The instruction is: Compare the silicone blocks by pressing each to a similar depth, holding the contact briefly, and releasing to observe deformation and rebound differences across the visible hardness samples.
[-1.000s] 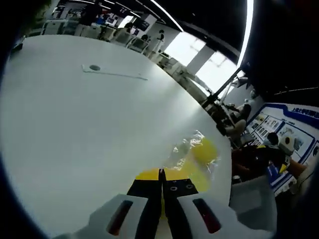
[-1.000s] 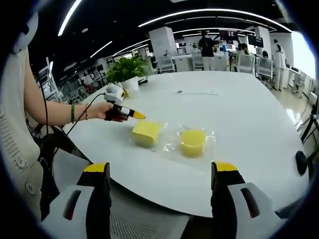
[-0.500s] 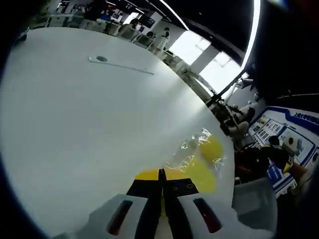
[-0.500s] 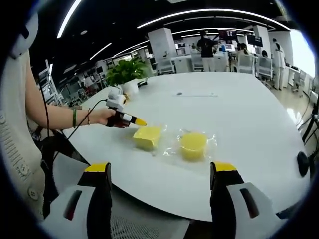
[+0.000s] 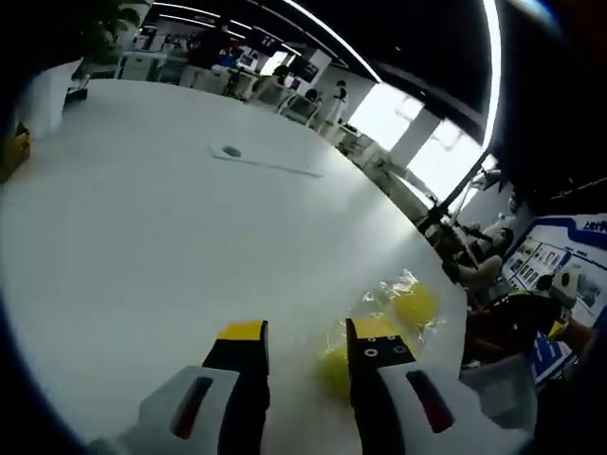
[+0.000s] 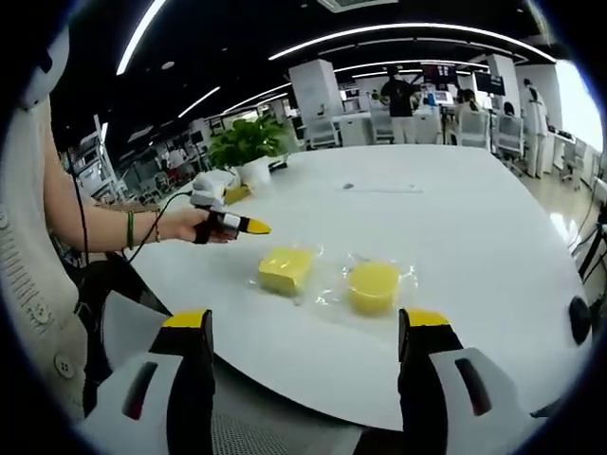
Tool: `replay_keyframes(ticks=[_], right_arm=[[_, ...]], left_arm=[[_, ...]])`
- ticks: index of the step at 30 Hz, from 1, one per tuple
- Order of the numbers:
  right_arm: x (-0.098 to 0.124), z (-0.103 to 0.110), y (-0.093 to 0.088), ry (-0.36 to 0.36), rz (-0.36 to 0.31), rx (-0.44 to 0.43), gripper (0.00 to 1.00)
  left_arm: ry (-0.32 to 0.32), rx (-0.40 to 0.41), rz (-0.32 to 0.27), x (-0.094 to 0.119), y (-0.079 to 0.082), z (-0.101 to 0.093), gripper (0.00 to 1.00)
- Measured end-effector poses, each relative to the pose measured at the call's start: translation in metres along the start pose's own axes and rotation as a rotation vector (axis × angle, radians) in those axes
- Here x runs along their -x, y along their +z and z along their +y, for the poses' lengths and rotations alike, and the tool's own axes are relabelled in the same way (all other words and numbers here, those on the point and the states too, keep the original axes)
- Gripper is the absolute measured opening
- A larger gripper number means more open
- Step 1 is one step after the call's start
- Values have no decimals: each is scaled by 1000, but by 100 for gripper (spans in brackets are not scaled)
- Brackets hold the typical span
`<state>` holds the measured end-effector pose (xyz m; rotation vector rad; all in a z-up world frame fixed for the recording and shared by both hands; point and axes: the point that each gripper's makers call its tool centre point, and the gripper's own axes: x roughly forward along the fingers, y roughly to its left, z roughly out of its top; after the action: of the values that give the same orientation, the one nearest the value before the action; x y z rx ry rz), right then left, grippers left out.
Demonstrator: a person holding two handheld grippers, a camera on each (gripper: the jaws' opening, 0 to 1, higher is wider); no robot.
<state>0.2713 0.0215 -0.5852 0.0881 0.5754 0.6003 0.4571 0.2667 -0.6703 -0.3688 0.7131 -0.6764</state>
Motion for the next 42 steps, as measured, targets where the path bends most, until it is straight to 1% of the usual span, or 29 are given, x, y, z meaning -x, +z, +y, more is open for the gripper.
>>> replay_keyframes(ticks=[2, 4, 5, 7, 9, 11, 12, 16, 17, 18, 20, 21, 22, 23, 24, 25, 26, 30, 35, 37, 40, 42], right_arm=[[1, -1, -3, 12, 3, 10, 72], [2, -3, -4, 17, 2, 11, 72], [4, -4, -4, 21, 0, 12, 72], [7, -3, -3, 33, -12, 27, 72], [10, -1, -1, 50, -20, 43, 72], [14, 1, 2, 64, -41, 54, 71], [16, 2, 6, 75, -64, 62, 71], [24, 5, 11, 88, -116, 68, 72], [26, 7, 11, 97, -125, 64, 73], [27, 10, 12, 109, -141, 64, 74], [28, 11, 9, 108, -137, 61, 76], [30, 14, 7, 115, -142, 60, 76], [30, 17, 5, 127, -147, 58, 78], [31, 18, 4, 131, -146, 56, 79], [31, 20, 2, 136, -146, 54, 79], [31, 22, 0, 142, -147, 50, 81], [31, 23, -2, 146, -144, 45, 81], [32, 30, -4, 162, -150, 46, 81], [33, 40, -2, 174, -162, 51, 79], [32, 43, 1, 167, -172, 53, 79], [30, 48, 3, 157, -179, 45, 78], [28, 52, 4, 145, -181, 47, 78]], left_arm=[[3, -8, -30, 16, 1, -11, 32], [5, -18, -45, 28, -2, -20, 33], [5, -26, -58, 36, -4, -28, 33], [12, -66, -89, 52, -7, -42, 36], [5, -112, -156, 69, -6, -61, 37], [-4, -144, -195, 84, -10, -79, 39], [-3, -181, -220, 93, -13, -88, 41], [18, -280, -242, 115, -25, -110, 46], [20, -297, -239, 121, -32, -118, 48], [19, -310, -249, 127, -36, -123, 49], [21, -319, -257, 134, -42, -129, 53], [22, -334, -268, 140, -44, -133, 55], [23, -331, -278, 143, -45, -135, 56], [37, -339, -298, 149, -45, -138, 57], [53, -362, -330, 154, -41, -141, 57], [64, -369, -360, 160, -39, -144, 57], [59, -366, -351, 163, -42, -148, 57], [75, -386, -347, 172, -46, -156, 58], [83, -393, -331, 177, -50, -156, 60], [83, -397, -334, 179, -49, -156, 59], [64, -410, -327, 181, -48, -157, 58], [51, -426, -309, 181, -49, -156, 58]])
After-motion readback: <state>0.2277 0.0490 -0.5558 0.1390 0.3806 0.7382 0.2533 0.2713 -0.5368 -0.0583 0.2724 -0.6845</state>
